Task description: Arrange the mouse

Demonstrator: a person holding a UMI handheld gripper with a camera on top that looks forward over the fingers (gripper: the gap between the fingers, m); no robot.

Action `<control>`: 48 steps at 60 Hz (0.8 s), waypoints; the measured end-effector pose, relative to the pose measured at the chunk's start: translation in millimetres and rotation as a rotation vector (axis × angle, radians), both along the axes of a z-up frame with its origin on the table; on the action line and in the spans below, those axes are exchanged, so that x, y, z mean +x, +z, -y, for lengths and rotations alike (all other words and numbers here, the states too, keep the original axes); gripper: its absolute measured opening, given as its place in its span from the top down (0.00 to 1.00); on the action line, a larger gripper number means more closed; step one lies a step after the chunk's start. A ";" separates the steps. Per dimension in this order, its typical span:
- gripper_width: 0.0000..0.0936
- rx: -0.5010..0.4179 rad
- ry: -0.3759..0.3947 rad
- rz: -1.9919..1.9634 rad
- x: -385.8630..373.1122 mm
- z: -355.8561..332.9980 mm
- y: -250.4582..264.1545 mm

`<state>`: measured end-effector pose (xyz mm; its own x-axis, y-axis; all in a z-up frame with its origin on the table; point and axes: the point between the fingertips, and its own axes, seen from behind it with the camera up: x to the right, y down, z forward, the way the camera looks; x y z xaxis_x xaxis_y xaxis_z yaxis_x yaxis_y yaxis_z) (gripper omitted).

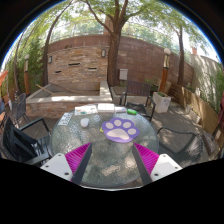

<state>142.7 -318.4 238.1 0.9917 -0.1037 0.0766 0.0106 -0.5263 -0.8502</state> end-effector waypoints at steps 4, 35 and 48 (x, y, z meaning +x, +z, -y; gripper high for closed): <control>0.11 -0.031 0.009 -0.007 -3.3 4.5 -8.4; 0.11 -0.146 0.208 -0.125 -138.3 -201.8 -160.8; 0.11 -0.098 0.198 -0.092 -161.7 -354.9 -210.0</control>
<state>-19.1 36.5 28.1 0.9951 0.0974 -0.0148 0.0470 -0.6014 -0.7976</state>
